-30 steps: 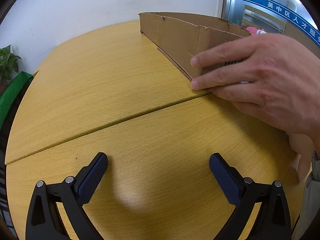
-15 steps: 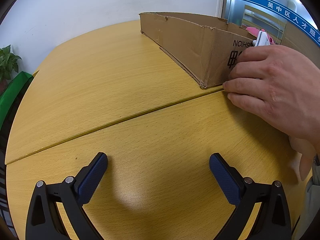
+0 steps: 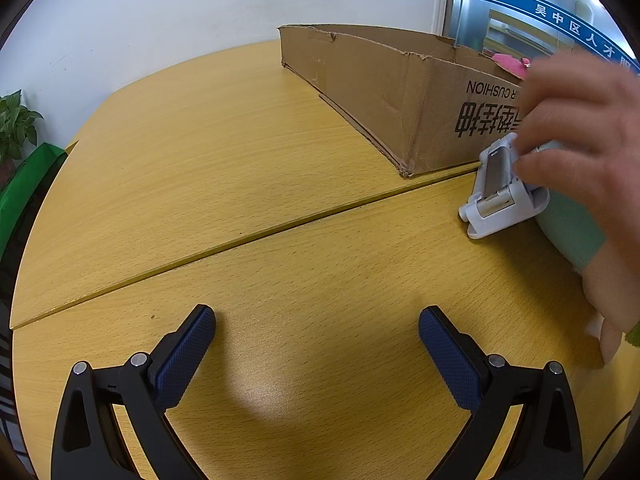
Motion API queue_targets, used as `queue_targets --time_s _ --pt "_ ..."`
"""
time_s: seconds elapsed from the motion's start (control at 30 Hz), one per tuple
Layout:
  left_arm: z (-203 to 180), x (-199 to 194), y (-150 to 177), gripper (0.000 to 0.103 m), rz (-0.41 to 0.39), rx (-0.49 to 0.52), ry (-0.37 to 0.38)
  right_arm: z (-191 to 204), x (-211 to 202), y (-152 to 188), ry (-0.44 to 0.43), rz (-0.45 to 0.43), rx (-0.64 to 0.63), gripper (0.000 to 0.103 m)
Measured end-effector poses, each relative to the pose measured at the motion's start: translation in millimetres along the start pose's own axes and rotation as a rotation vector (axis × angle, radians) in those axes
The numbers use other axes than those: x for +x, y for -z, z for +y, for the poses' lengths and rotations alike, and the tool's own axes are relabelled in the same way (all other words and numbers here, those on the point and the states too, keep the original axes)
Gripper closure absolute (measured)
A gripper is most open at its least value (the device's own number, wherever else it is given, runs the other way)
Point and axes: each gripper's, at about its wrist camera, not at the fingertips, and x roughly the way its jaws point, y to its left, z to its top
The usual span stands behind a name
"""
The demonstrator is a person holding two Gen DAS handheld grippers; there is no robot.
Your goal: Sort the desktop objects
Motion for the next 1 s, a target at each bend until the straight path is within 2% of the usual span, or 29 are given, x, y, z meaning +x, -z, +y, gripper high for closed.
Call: queue_targets --time_s 1.0 --pt "0.5 -0.4 -2.0 0.0 0.0 0.0 0.0 0.3 1.0 2.8 0.0 -0.001 0.0 0.0"
